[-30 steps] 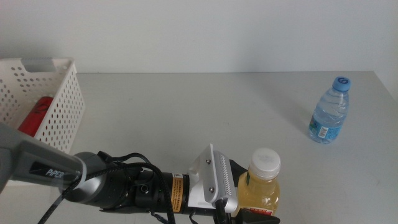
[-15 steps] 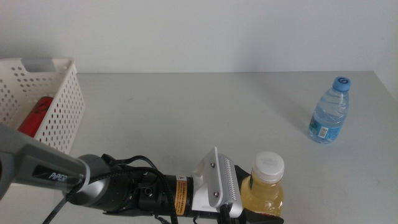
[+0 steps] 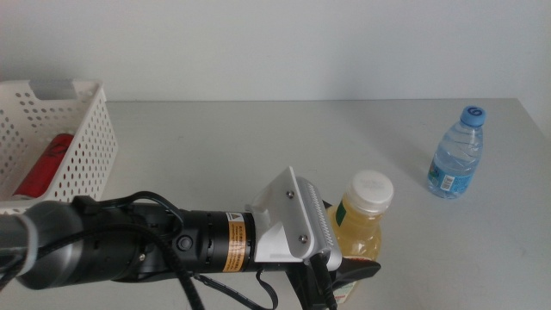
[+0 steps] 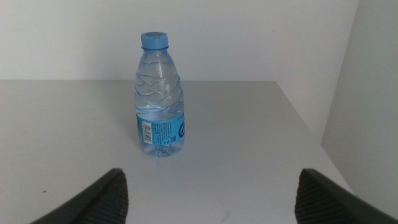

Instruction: Use arms to grab the bottles and put them into the dustbin to the left of the table.

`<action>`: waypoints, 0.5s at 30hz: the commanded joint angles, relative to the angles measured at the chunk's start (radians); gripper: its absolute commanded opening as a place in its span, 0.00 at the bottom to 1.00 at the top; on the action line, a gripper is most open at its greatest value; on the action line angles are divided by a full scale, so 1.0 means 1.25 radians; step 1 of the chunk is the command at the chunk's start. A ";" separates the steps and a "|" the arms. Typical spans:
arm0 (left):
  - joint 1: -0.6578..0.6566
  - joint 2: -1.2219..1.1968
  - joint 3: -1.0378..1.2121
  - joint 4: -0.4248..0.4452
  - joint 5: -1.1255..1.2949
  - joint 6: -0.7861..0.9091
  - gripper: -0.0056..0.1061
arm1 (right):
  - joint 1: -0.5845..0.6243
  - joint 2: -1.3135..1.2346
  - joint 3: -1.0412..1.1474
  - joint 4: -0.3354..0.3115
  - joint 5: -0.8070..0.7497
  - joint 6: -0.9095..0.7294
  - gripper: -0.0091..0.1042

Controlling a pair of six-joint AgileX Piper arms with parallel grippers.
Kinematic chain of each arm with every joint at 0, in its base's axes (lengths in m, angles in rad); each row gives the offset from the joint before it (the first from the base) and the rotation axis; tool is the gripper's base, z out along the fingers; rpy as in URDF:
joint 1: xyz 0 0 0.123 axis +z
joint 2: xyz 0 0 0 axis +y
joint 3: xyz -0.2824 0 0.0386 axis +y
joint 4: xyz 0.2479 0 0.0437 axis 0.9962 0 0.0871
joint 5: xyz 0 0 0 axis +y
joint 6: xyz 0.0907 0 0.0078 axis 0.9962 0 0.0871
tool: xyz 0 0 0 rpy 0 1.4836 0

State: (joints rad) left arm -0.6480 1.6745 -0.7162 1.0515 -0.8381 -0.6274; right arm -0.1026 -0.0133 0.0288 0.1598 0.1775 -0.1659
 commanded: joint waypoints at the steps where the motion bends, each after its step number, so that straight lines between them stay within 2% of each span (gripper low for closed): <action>1: -0.001 -0.096 -0.030 -0.061 -0.022 -0.036 0.05 | 0.003 -0.017 -0.007 -0.004 -0.057 -0.008 0.74; 8: -0.001 -0.191 -0.108 -0.058 0.246 -0.111 0.05 | 0.003 -0.017 -0.007 -0.004 -0.057 -0.008 0.74; 15: 0.000 -0.233 -0.182 -0.058 0.337 -0.111 0.05 | 0.003 -0.017 -0.007 -0.004 -0.057 -0.008 0.74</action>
State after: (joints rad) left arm -0.6483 1.4465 -0.8800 1.0305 -0.3545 -0.7513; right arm -0.1026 -0.0133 0.0288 0.1598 0.1775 -0.1659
